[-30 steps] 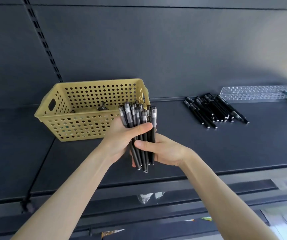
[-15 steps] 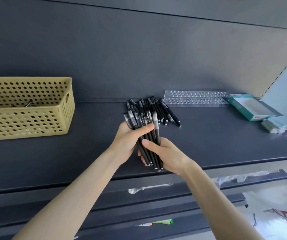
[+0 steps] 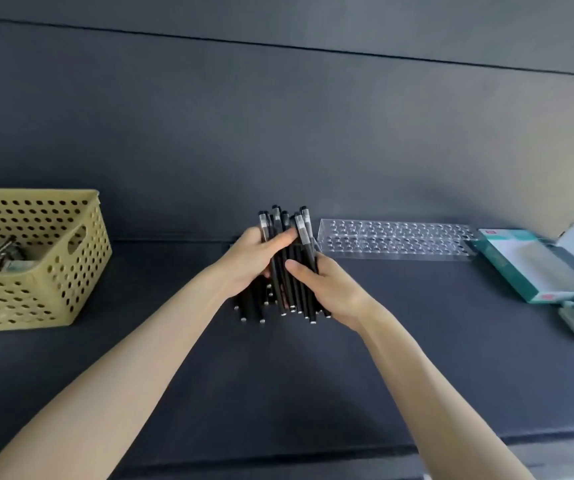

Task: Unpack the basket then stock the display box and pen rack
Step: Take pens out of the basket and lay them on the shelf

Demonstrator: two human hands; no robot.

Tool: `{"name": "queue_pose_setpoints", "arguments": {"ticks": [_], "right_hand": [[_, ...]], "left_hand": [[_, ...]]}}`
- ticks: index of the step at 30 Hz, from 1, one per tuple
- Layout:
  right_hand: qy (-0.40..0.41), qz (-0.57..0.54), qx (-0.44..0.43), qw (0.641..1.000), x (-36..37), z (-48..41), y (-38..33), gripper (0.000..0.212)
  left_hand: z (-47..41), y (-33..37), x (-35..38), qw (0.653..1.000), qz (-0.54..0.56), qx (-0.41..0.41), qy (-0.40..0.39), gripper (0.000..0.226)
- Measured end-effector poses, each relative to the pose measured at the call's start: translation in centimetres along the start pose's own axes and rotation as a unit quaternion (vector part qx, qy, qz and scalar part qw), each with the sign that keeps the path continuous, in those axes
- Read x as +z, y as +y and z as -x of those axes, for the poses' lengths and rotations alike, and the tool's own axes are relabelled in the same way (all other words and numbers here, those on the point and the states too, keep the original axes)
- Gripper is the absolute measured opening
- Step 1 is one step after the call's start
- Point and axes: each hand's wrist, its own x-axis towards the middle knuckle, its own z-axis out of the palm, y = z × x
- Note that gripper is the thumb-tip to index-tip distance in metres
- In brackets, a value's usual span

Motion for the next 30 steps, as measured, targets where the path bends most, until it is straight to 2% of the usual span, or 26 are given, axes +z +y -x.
{"name": "queue_pose_setpoints", "arguments": {"ticks": [2,5,10,15,20,22,24,27,30], "right_hand": [[0.018,0.064,-0.004,0.998,-0.4,-1.5,-0.3,0.028],[0.042,0.137,0.007,0.990,-0.9,-3.4,-0.4,0.036],[0.077,0.134,0.061,0.986,-2.0,-5.4,0.4,0.030],[0.142,0.242,0.022,0.959,-2.0,-6.3,1.1,0.017],[0.176,0.282,-0.011,0.943,-1.3,-5.4,1.8,0.031],[0.183,0.297,-0.027,0.937,-0.9,-4.7,2.1,0.033],[0.193,0.335,-0.035,0.921,-0.8,-4.0,2.7,0.035],[0.221,0.402,-0.053,0.887,-1.0,-3.1,3.4,0.042],[0.195,0.408,-0.052,0.890,-1.1,-2.6,4.0,0.052]], "left_hand": [[-1.6,0.3,-0.5,0.999,-0.020,0.008,-0.029,0.025],[-3.5,0.5,-1.3,0.998,-0.049,-0.001,-0.049,0.026],[-5.0,-0.5,-2.0,0.991,-0.117,-0.040,-0.047,0.028],[-5.4,-1.1,-2.1,0.970,-0.242,-0.004,0.023,0.034],[-4.9,-2.4,-1.2,0.923,-0.346,0.046,0.164,0.049],[-4.7,-3.1,-0.8,0.891,-0.406,0.039,0.199,0.066],[-4.3,-3.7,-0.6,0.871,-0.437,0.050,0.219,0.073],[-2.9,-4.5,-0.9,0.887,-0.404,0.061,0.217,0.072],[-1.2,-5.6,-0.8,0.880,-0.441,0.026,0.177,0.074]]}}
